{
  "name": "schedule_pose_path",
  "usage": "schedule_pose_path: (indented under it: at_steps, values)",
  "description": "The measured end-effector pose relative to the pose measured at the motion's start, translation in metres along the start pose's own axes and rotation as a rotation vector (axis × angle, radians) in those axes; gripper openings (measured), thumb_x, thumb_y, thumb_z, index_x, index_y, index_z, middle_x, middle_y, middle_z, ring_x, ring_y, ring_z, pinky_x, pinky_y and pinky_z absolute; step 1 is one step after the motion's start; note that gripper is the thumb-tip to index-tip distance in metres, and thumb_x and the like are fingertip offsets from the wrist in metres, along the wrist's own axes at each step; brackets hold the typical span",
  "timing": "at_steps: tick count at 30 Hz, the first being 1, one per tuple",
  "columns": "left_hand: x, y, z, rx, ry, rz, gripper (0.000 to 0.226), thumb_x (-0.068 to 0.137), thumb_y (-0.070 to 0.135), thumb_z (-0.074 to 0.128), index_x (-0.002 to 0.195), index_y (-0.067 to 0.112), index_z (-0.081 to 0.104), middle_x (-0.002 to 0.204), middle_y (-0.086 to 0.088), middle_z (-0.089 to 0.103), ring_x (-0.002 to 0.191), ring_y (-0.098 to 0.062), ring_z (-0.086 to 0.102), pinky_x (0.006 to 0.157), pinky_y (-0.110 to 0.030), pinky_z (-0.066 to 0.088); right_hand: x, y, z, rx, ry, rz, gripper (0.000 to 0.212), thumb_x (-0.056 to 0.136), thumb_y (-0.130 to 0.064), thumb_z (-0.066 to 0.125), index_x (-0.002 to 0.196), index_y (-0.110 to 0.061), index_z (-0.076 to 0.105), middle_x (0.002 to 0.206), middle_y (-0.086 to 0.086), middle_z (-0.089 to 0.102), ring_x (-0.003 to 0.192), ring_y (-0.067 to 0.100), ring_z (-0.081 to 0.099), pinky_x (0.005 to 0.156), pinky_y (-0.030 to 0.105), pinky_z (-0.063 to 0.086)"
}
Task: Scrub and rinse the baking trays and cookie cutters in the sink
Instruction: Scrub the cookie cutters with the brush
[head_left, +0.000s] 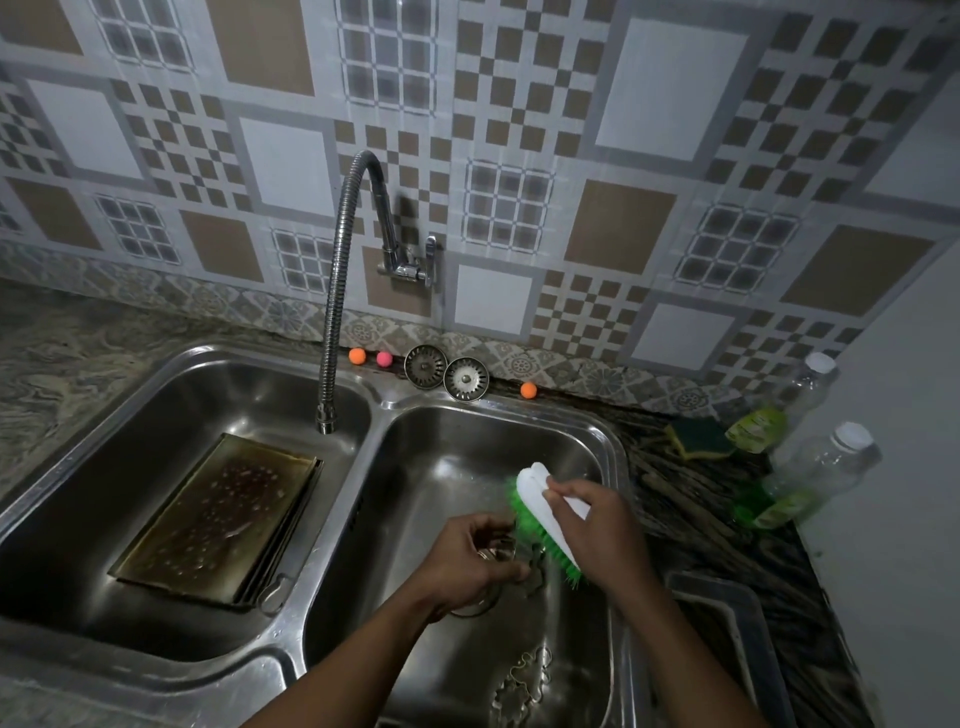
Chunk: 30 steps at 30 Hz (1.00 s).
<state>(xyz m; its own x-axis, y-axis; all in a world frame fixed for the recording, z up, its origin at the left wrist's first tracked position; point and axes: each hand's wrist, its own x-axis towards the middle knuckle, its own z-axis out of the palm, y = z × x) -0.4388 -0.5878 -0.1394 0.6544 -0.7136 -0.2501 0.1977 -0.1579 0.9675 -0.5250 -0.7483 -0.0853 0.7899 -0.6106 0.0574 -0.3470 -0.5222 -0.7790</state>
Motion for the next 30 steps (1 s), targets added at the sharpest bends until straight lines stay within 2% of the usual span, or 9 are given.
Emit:
schedule_pose_path:
  at_steps: [8,10,12,14,16,19,25,28,30]
  values:
    - [0.0,0.006,-0.003,0.115,0.045,0.098,0.049,0.067,0.006,0.086,0.112,0.018,0.07,0.108,0.001,0.073,0.105,-0.013,0.067,0.091,-0.025,0.054,0.008,0.003,-0.008,0.071,0.009,0.047,0.018,0.087,-0.034,0.068,0.101,-0.025,0.075,0.1,-0.017,0.071,0.094,-0.002,0.062,0.082,0.024,0.048]
    - [-0.001,0.011,0.0,-0.07,0.111,0.073,0.045,0.07,0.006,0.084,0.112,0.014,0.069,0.108,-0.004,0.073,0.102,-0.018,0.069,0.085,-0.028,0.056,0.005,0.003,-0.007,0.121,0.038,0.064,0.015,0.087,-0.032,0.069,0.098,-0.024,0.075,0.097,-0.016,0.071,0.093,-0.003,0.062,0.082,0.025,0.049]
    - [0.002,0.021,0.003,-0.406,0.184,-0.025,0.039,0.078,0.006,0.078,0.115,0.006,0.066,0.106,-0.012,0.073,0.092,-0.025,0.071,0.075,-0.028,0.056,-0.005,0.002,-0.002,0.194,0.042,0.067,0.011,0.086,-0.026,0.071,0.095,-0.024,0.076,0.093,-0.017,0.071,0.091,-0.005,0.063,0.083,0.024,0.05]
    - [0.006,0.029,0.009,-0.604,0.232,-0.115,0.032,0.081,0.013,0.074,0.111,0.003,0.067,0.092,-0.01,0.075,0.089,-0.026,0.071,0.075,-0.03,0.056,-0.019,-0.002,0.005,0.264,0.092,0.061,0.011,0.086,-0.022,0.071,0.096,-0.025,0.075,0.092,-0.021,0.069,0.091,-0.009,0.062,0.082,0.016,0.049]
    - [0.007,0.036,0.016,-0.711,0.259,-0.196,0.021,0.084,0.017,0.072,0.101,0.005,0.07,0.08,-0.007,0.075,0.081,-0.023,0.071,0.07,-0.031,0.057,-0.028,-0.008,0.011,0.304,0.167,0.042,0.014,0.086,-0.02,0.071,0.098,-0.025,0.074,0.092,-0.026,0.068,0.094,-0.014,0.06,0.078,0.004,0.044]
    - [0.008,0.042,0.026,-0.839,0.321,-0.281,0.025,0.087,0.015,0.07,0.111,0.006,0.067,0.088,-0.009,0.075,0.075,-0.02,0.073,0.059,-0.029,0.058,-0.034,-0.011,0.015,0.334,0.243,-0.003,0.017,0.086,-0.019,0.071,0.101,-0.027,0.074,0.094,-0.038,0.065,0.099,-0.014,0.06,0.08,0.001,0.042]
    - [0.012,0.045,0.035,-0.966,0.266,-0.384,0.043,0.088,0.032,0.067,0.114,-0.002,0.067,0.095,-0.016,0.074,0.089,-0.03,0.07,0.084,-0.045,0.059,-0.043,-0.008,0.026,0.332,0.318,-0.033,0.017,0.085,-0.018,0.072,0.101,-0.023,0.075,0.096,-0.03,0.069,0.099,-0.008,0.063,0.083,0.009,0.048]
    - [0.007,0.047,0.031,-1.149,0.215,-0.343,0.035,0.095,0.03,0.058,0.106,-0.003,0.065,0.088,-0.02,0.073,0.078,-0.031,0.073,0.073,-0.046,0.061,-0.041,-0.007,0.024,0.359,0.33,0.032,0.019,0.086,-0.018,0.071,0.099,-0.033,0.071,0.094,-0.034,0.067,0.099,-0.011,0.062,0.083,0.009,0.046]
    - [0.006,0.045,0.025,-1.208,0.214,-0.315,0.029,0.096,0.026,0.055,0.096,-0.001,0.064,0.087,-0.022,0.071,0.079,-0.034,0.072,0.074,-0.051,0.059,-0.04,-0.009,0.017,0.347,0.323,0.042,0.02,0.086,-0.017,0.071,0.096,-0.034,0.071,0.092,-0.031,0.067,0.098,-0.016,0.059,0.08,0.001,0.042]
